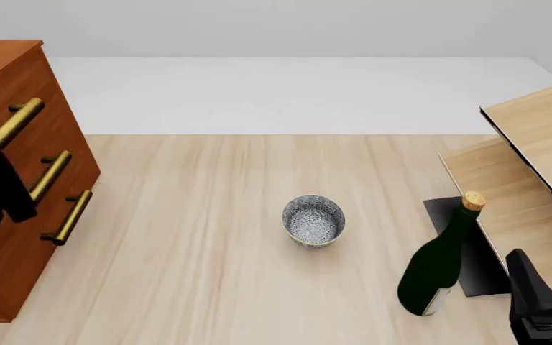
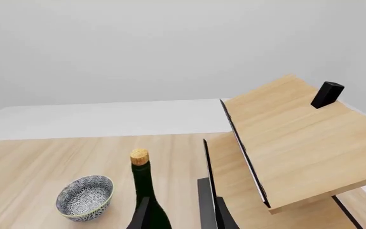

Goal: Close the bottom drawer of the cabinet and open the top drawer.

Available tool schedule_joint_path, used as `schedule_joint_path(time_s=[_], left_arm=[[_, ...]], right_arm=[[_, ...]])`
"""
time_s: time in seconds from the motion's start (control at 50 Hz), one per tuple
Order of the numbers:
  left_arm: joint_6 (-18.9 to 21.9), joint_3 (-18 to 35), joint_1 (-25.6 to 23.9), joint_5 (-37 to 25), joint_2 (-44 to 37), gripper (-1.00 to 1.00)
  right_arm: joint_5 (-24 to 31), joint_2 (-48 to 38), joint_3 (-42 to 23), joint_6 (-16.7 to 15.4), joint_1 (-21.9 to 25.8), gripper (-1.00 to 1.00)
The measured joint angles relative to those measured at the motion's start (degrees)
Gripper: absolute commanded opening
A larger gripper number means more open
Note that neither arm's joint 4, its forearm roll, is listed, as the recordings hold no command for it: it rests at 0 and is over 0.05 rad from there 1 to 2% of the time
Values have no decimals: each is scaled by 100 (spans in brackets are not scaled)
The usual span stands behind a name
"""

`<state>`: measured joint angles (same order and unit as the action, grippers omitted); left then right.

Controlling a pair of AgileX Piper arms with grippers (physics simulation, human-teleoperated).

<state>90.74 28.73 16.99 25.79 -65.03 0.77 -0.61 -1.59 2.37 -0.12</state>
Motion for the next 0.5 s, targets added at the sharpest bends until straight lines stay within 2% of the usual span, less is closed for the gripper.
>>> schedule_joint_path(time_s=[0.5], left_arm=[[76, -22, -25, 228, -15, -100]], right_arm=[[28, 24, -7, 3, -5, 100]])
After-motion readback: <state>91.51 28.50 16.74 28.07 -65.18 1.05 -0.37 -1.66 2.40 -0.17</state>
